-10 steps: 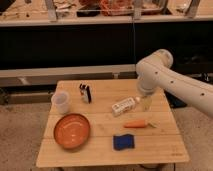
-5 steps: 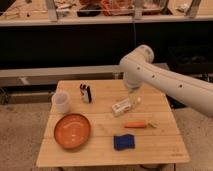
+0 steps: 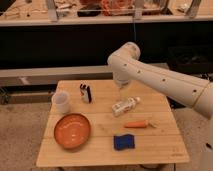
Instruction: Knock the eraser over
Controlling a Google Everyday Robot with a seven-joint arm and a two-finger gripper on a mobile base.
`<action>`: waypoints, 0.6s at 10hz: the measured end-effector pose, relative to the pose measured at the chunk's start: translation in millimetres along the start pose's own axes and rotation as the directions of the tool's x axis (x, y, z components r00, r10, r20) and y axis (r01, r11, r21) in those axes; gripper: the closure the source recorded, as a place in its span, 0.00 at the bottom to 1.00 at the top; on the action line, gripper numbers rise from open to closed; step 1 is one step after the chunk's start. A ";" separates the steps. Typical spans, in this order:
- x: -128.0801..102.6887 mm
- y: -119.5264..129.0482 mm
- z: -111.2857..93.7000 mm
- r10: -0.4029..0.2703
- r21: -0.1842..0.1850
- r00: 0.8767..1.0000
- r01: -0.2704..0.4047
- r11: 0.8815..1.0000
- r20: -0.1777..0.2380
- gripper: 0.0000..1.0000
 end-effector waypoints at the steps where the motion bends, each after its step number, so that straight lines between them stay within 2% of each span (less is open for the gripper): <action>1: -1.2 -3.7 2.2 -0.012 0.001 1.000 0.012 1.000 -0.004 0.20; 6: -31.5 -35.1 10.3 -0.080 0.016 0.997 0.080 0.997 -0.008 0.20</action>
